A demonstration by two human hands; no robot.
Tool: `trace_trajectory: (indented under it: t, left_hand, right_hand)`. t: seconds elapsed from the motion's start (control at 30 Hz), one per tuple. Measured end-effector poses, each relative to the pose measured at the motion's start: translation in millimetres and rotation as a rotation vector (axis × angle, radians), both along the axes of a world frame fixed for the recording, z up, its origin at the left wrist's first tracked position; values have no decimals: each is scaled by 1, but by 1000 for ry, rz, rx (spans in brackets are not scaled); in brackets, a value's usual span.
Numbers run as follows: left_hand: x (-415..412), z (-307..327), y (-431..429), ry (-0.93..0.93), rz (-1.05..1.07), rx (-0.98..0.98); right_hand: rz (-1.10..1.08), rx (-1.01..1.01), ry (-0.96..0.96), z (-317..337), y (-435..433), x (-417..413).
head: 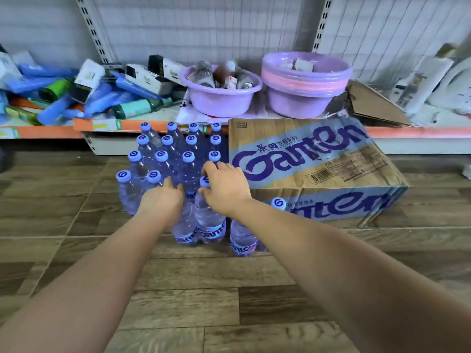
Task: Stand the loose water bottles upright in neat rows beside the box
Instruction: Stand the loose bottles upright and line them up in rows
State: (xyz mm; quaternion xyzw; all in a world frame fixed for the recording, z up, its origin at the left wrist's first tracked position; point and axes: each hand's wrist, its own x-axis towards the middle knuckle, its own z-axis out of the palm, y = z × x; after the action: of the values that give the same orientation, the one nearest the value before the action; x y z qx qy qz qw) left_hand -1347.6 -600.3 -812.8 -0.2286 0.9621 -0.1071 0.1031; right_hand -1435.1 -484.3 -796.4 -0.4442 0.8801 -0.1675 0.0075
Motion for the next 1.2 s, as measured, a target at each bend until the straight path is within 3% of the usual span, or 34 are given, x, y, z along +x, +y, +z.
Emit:
trace_trajectory:
  t: [0.1, 0.2, 0.37, 0.63, 0.93, 1.2]
  left_hand:
    - [0, 24, -1, 17, 8, 21]
    - [1, 59, 0, 50, -3, 163]
    - [-5, 132, 28, 145, -64, 185]
    - [-49, 222, 103, 364, -158, 297]
    - [-104, 199, 201, 467, -227, 601]
    - [-126, 113, 240, 269, -270, 533]
  right_hand:
    - [-10, -125, -105, 32, 10, 0]
    - [-6, -239, -81, 70, 30, -3]
    - [-58, -362, -87, 134, 74, -25]
    - [-124, -223, 40, 200, 154, -65]
    - [-208, -82, 32, 182, 237, -94]
    - [-218, 140, -31, 112, 272, -115]
